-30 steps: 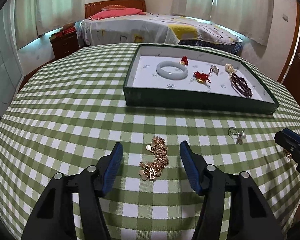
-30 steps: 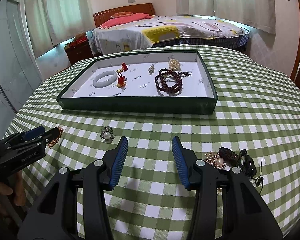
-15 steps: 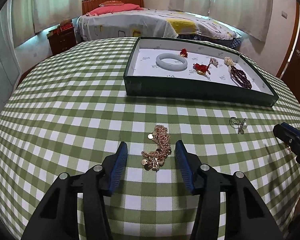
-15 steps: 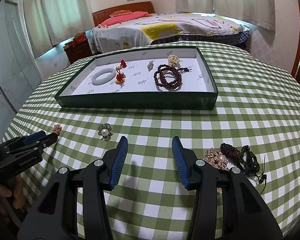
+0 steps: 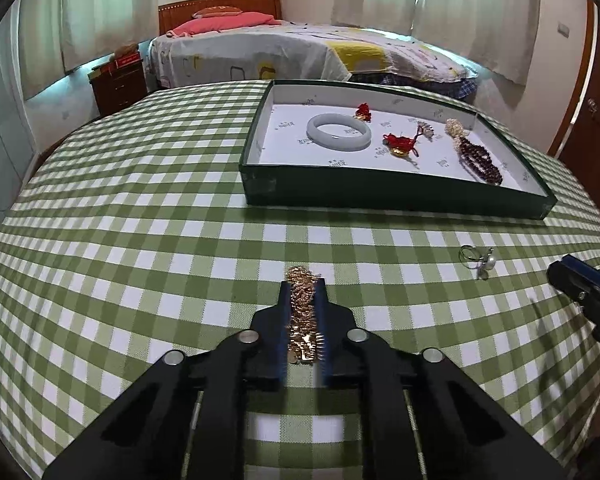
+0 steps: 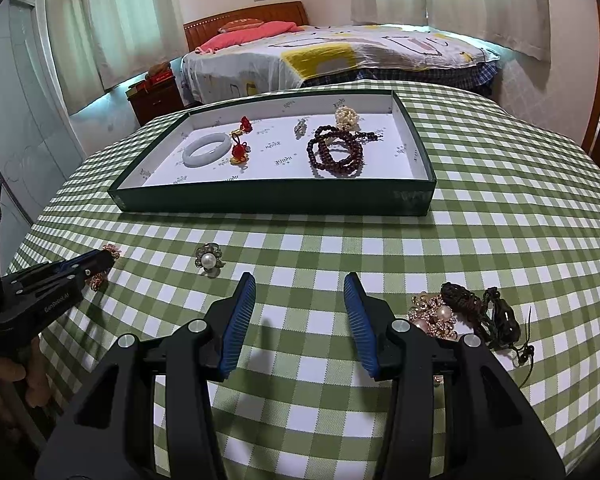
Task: Organize jewelry
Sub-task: 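Close the left tool on the gold chain, then close the right tool on the gold pearl flower brooch while the left tool holds the chain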
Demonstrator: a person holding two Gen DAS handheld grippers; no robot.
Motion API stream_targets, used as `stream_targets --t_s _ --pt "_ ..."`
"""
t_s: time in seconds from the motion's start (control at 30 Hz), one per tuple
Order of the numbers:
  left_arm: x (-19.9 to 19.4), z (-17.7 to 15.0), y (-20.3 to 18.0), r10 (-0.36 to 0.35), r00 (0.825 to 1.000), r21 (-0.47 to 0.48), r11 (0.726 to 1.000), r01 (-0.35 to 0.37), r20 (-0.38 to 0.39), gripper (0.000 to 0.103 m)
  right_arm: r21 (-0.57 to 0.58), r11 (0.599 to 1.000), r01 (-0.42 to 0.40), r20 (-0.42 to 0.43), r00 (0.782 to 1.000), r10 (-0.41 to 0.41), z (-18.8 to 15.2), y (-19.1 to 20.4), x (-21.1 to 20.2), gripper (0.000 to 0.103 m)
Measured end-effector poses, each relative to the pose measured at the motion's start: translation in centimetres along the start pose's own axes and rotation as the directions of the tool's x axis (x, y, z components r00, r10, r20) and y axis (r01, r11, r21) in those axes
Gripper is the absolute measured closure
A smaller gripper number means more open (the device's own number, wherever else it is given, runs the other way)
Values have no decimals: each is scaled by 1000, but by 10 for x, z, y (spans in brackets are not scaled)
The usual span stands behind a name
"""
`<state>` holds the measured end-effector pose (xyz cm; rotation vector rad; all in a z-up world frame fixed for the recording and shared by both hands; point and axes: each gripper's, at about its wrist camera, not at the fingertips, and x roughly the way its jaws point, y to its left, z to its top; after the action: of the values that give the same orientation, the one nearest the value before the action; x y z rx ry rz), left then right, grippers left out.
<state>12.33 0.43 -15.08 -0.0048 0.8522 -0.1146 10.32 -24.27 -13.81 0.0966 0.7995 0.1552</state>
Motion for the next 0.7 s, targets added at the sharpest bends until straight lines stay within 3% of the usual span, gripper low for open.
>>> stream_targets --t_s 0.7 --pt "-16 0 6 16 999 -6 1000 -16 32 94 52 995 87 -7 996 -86 -5 -38 -13 58"
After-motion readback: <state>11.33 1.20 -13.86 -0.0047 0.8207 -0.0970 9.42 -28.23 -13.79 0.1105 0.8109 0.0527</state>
